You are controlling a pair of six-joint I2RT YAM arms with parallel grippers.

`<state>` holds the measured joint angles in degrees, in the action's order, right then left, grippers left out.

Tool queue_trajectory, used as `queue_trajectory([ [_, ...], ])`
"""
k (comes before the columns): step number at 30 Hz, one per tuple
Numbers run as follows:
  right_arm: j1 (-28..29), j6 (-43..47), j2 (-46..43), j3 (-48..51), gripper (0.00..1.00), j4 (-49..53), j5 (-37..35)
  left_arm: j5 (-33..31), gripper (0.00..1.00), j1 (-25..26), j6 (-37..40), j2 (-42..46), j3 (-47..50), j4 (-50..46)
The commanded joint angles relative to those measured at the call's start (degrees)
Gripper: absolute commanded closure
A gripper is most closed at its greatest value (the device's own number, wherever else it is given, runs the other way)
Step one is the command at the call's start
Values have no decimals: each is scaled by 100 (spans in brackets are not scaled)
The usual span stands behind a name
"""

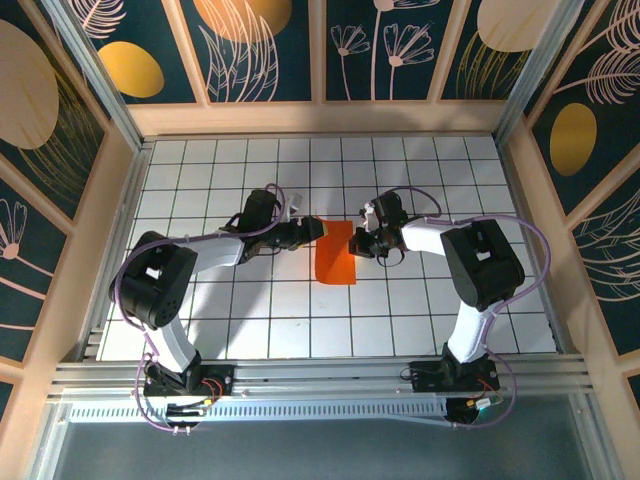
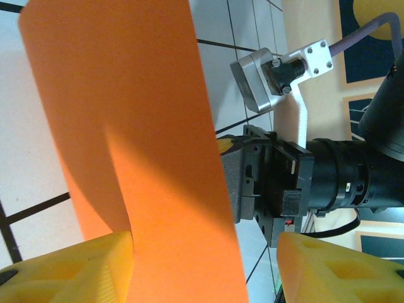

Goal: Fold a paper plane with a square sheet of paper (fold left side to right side)
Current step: First fold in half a square sheet of paper at the center of the table.

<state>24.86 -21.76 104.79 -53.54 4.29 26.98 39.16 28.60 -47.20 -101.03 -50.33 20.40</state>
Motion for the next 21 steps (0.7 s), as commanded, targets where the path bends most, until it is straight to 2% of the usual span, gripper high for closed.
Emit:
queue_trajectory([
  [1, 50, -19, 96, 150, 97, -83, -245, 136, 38, 60, -82, -202, -186, 156],
  [10, 11, -160, -120, 263, 95, -426, 86, 95, 37, 146, -118, -439, -243, 257],
  [16, -69, -276, -328, 331, 91, -656, 332, 48, 46, 168, -104, -572, -259, 241],
  [21, -138, -276, -549, 338, 91, -597, 246, -38, 54, 189, -79, -654, -268, 219],
])
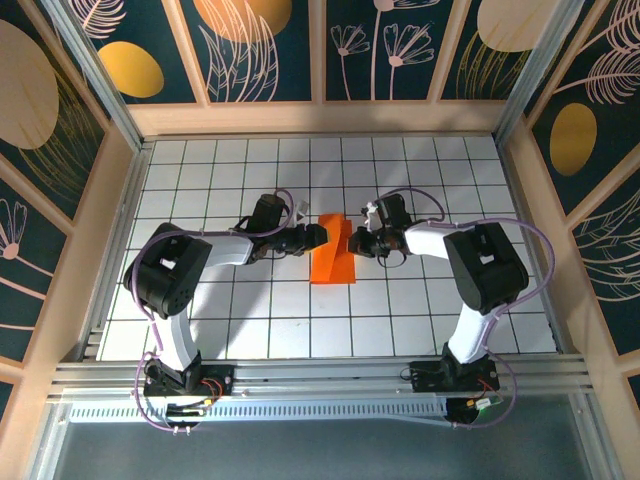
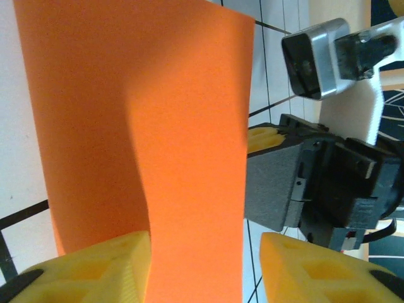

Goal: Fold a paper plane with a square sheet of paper (fold left side to right side)
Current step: First fold in half a square sheet of paper at the center of the table.

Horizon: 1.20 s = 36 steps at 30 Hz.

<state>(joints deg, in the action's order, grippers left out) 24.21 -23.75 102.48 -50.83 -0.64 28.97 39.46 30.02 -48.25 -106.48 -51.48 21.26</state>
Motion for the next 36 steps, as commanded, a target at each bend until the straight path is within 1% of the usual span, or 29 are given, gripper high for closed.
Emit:
queue_trajectory([
  [1, -102, -90, -428, 99, 91, -131, 46, -86, 56, 43, 26, -127, -162, 133],
  [3, -189, -110, -640, 171, 89, -161, 77, -112, 59, 46, 17, -153, -166, 125],
  [6, -339, -179, -989, 386, 82, -328, 261, -155, 63, 43, -2, -163, -179, 126],
  [10, -445, -410, -1246, 641, 66, -736, 819, -220, 68, 52, -5, -154, -182, 117],
  [11, -434, -512, -1248, 701, 61, -906, 1012, -227, 69, 56, -17, -163, -183, 118],
  [13, -398, -674, -1193, 766, 55, -1144, 1265, -232, 73, 53, -18, -171, -189, 112],
  [18, -225, -822, -883, 696, 47, -1411, 1436, -264, 77, 55, -23, -189, -191, 90],
  [23, -38, -903, -539, 516, 47, -1524, 1458, -281, 78, 69, -24, -172, -191, 72],
  [26, 20, -961, -431, 469, 53, -1594, 1436, -280, 78, 71, -20, -167, -191, 65],
  [28, 40, -1012, -384, 465, 58, -1679, 1437, -274, 78, 74, -25, -163, -198, 64],
  [36, 76, -1085, -231, 443, 73, -1781, 1453, -249, 74, 74, -48, -53, -177, 137],
])
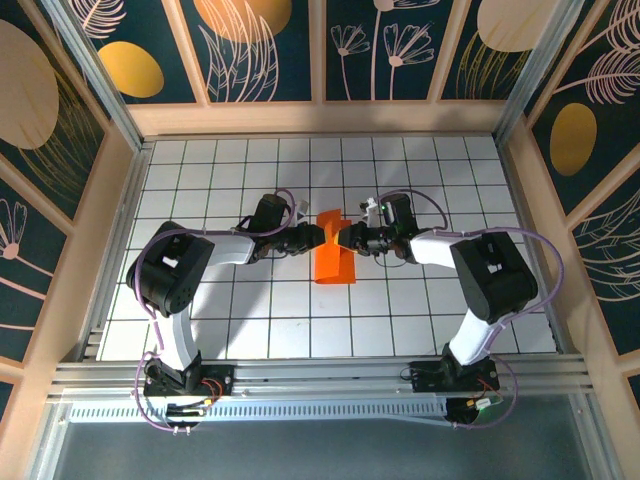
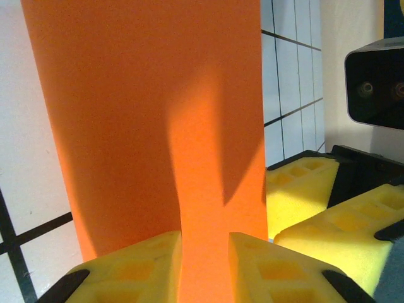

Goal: Fold a paper plane with a square sheet of paper (fold left side to right side)
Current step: First fold in half a square sheet of paper at the center of the table.

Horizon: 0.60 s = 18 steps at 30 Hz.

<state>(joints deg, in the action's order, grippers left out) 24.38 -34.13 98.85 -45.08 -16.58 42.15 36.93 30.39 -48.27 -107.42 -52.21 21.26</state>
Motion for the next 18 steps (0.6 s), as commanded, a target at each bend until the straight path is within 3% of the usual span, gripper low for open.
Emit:
queue_trajectory([
  [1, 58, -56, 141, -133, 76, -195, 128, 0, 73, 36, -55, 56, -97, 158],
  [7, 69, 110, 140, -201, 98, 148, -139, -195, 68, 34, 6, 271, -39, 78],
  [14, 67, 327, 136, -297, 100, 735, -636, -1259, 53, 35, 432, 730, -63, -871],
  [18, 76, 389, 152, -350, 100, 946, -874, -1402, 51, 37, 569, 609, -95, -1201],
])
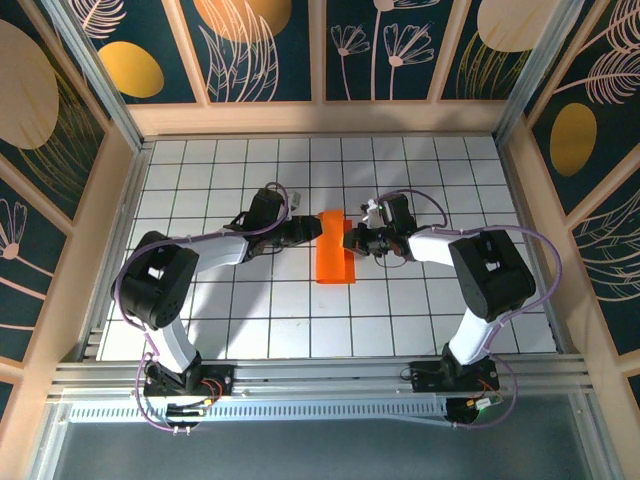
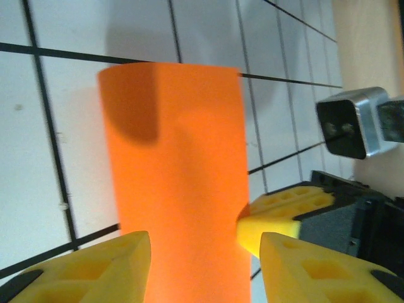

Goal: Fold a paper plane with a square sheet of paper (fold left side to right side)
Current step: First fold in half a square sheet of paper at the center of the table.

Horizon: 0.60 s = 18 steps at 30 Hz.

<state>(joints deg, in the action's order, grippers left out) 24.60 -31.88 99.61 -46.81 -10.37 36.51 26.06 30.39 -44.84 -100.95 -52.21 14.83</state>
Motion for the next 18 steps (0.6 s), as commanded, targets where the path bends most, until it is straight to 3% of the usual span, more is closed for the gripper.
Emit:
queue_trajectory([
  [1, 54, 180, 79, -188, 100, 360, -350, -289, 50, 44, 229, -78, -91, -569],
  [18, 98, 301, 159, -338, 99, 733, -688, -359, 45, 440, 356, -985, -767, -871],
])
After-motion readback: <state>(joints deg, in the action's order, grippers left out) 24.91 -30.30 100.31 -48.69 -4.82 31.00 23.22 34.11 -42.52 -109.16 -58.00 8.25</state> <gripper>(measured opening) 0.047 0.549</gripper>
